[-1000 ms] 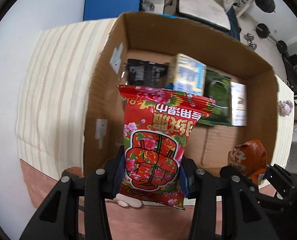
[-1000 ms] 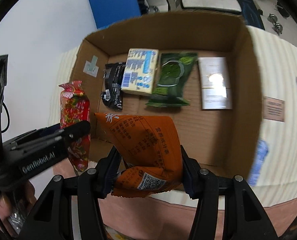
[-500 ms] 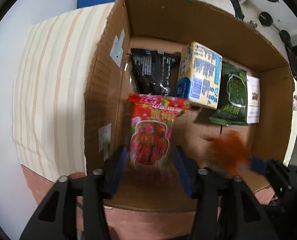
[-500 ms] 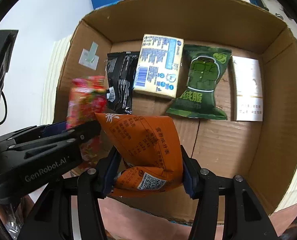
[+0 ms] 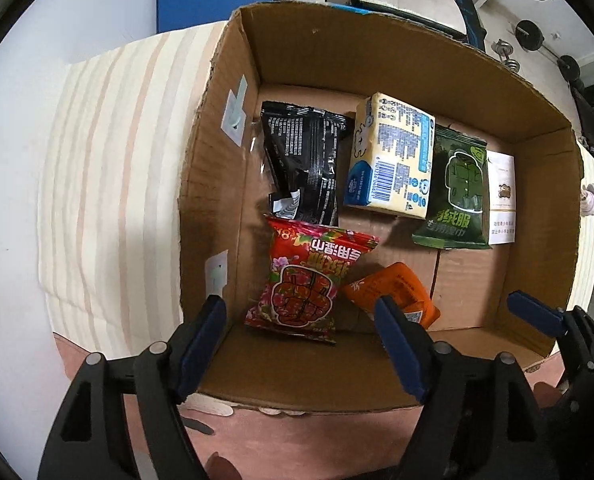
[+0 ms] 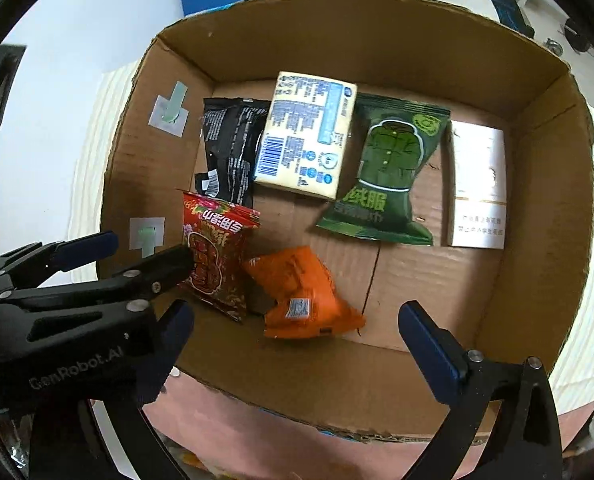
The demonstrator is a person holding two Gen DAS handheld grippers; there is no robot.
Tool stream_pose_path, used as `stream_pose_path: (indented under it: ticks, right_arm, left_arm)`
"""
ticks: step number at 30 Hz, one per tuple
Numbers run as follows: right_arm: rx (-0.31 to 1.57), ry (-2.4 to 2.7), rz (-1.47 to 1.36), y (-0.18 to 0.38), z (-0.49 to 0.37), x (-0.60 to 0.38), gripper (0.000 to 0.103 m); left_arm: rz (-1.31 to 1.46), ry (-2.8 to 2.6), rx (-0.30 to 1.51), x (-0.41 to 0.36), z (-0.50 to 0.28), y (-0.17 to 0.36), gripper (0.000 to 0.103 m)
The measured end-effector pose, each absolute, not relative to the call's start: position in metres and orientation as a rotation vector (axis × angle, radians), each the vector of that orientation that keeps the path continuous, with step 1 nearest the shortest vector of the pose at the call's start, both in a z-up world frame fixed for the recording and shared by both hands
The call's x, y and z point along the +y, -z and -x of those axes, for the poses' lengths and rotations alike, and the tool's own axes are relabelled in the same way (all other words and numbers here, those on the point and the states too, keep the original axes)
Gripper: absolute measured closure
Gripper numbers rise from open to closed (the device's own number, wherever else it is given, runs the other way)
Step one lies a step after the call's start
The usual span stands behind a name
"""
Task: Organize soft objects
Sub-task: 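Withdraw both tools from the box toward the milk pouch and lilac cloth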
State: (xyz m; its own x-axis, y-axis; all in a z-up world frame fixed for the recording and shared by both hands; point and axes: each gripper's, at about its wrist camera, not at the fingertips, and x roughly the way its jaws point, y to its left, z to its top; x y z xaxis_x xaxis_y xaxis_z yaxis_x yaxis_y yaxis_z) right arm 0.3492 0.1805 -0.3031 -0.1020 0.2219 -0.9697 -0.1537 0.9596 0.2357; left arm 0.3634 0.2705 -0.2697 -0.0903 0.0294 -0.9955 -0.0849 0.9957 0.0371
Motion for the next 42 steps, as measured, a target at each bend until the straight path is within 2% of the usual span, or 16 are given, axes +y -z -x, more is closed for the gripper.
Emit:
stream_pose_path:
  ticks: [7,8,9,11,25,30,34,37,42]
  right_arm:
    - [1.604,-0.269,-0.012,0.285,-0.343,0.168,0.000]
    - [1.599,-0.266,-0.012,0.283,-0.343,0.167,0.000]
    - [1.596,-0.265,-0.012,0.282,-0.343,0.166,0.000]
    - [1.584,-0.253,-0.011,0.278,-0.342,0.163,0.000]
    - [1.501,-0.260,-0.069,0.238,-0.323,0.131,0.000]
    - [1.505,-0.270,-0.177,0.227,-0.307,0.076,0.000]
    - [1.490,-0.167,-0.159,0.224,-0.285,0.011,0.000]
    - [1.472,-0.053,-0.170,0.226,-0.263,-0.052,0.000]
    - [1.514,0.116,-0.327,0.255,-0.232,-0.167,0.000]
  left_arm:
    - [0.042,-0.097,1.624,0.268,-0.358,0.253,0.026]
    - [0.042,-0.099,1.618,0.267,-0.357,0.251,0.022]
    - [0.039,-0.104,1.607,0.267,-0.356,0.247,0.013]
    - [0.033,-0.114,1.591,0.265,-0.353,0.242,0.008]
    - [-0.019,-0.088,1.452,0.229,-0.334,0.189,0.008]
    - [-0.089,-0.016,1.341,0.169,-0.327,0.157,0.008]
    - [-0.203,0.125,1.324,0.088,-0.327,0.152,0.008]
    - [-0.317,0.222,1.355,0.024,-0.332,0.169,0.008]
    - [-0.462,0.345,1.551,-0.072,-0.350,0.246,0.007]
